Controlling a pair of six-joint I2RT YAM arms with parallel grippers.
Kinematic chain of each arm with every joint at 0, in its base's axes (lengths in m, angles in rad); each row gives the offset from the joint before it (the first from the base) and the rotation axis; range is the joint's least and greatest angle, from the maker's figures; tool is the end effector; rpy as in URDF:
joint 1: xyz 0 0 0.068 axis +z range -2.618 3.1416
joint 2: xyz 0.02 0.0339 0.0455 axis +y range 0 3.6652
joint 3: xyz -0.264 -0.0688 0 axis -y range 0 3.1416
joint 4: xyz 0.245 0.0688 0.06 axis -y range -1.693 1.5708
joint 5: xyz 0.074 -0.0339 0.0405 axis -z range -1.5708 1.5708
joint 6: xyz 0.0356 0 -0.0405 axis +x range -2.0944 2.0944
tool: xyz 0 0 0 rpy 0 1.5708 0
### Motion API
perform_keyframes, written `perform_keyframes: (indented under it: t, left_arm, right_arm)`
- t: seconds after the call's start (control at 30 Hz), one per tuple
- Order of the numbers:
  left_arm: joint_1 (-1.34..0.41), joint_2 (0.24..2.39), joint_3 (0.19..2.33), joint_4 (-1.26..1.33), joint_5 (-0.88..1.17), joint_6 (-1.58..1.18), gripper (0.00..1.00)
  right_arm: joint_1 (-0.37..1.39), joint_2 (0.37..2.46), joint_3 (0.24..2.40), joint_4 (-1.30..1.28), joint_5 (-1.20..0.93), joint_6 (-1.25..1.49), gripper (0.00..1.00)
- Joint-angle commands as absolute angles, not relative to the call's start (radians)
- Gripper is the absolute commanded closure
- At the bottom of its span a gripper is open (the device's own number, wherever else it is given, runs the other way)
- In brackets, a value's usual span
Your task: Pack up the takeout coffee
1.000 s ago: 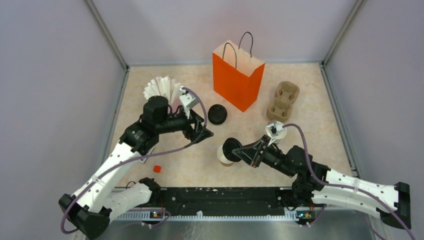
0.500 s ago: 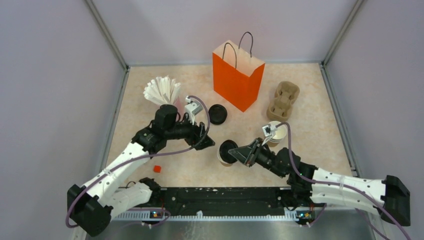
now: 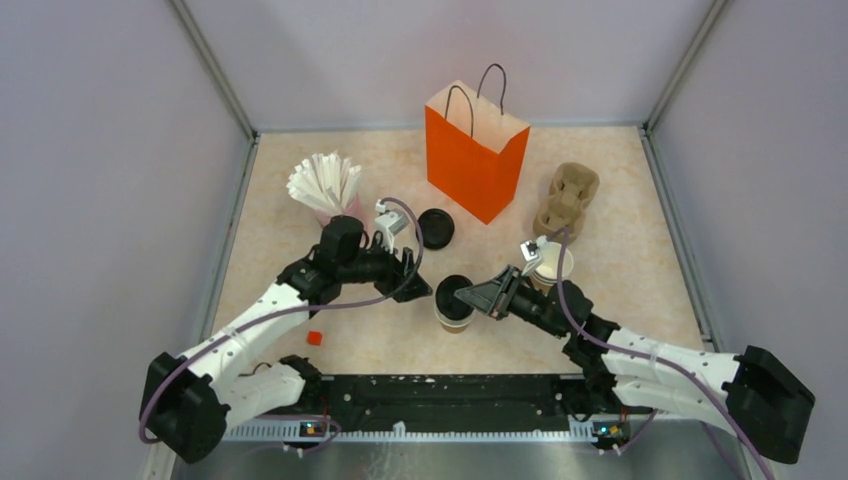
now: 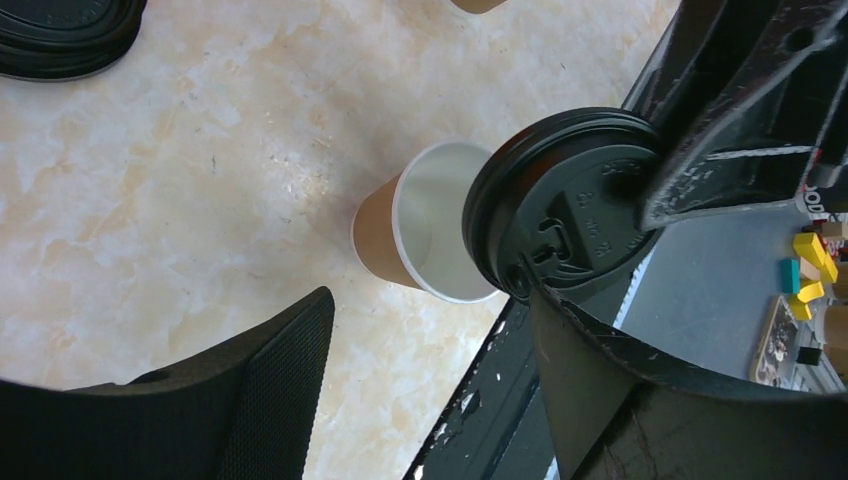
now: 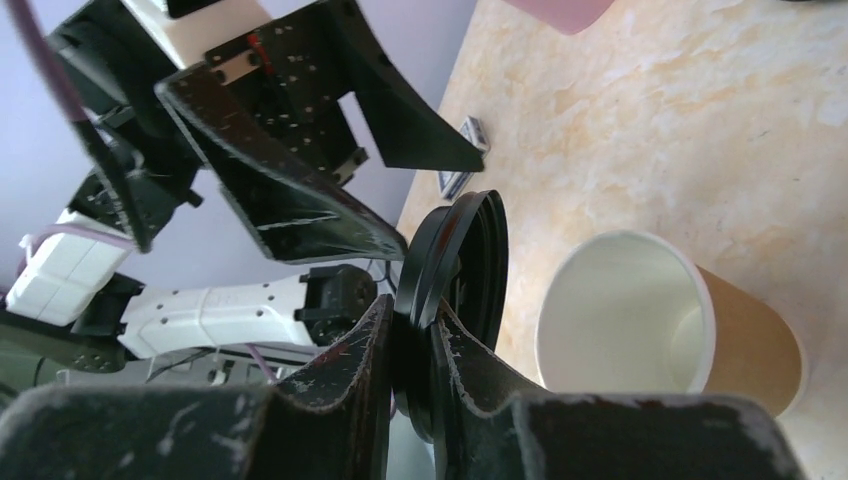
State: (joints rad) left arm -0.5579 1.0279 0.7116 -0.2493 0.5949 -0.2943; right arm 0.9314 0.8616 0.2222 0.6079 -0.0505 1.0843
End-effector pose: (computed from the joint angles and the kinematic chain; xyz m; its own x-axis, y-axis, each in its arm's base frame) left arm 0.1782 -0.1347 0.2649 -0.6787 0.1404 -0.7208 0.6719 0.5150 -0.5323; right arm 0.1119 0.1535 0.2123 -0.7438 0.4792 -0.4659 -0.3722 0.2820 0.8843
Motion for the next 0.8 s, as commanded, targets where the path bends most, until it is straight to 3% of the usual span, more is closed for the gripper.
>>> perform_keyframes:
  t: [0.0, 0.5, 0.77]
  left_arm:
    - [-0.561, 1.055, 0.696, -0.158, 0.631, -0.328, 0.23]
    - [-0.563, 1.109, 0.669, -0.132, 0.649, -0.331, 0.25]
    - [-0.564, 1.151, 0.66, -0.118, 0.663, -0.327, 0.29]
  right_arm:
    - [0.909, 0.872, 0.217, 0.714, -0.11, 1.12, 0.83]
    - [0.896, 1.059, 0.218, 0.85, -0.174, 1.164, 0.82]
    - [0.85, 1.056, 0.194, 0.837, -0.18, 1.151, 0.82]
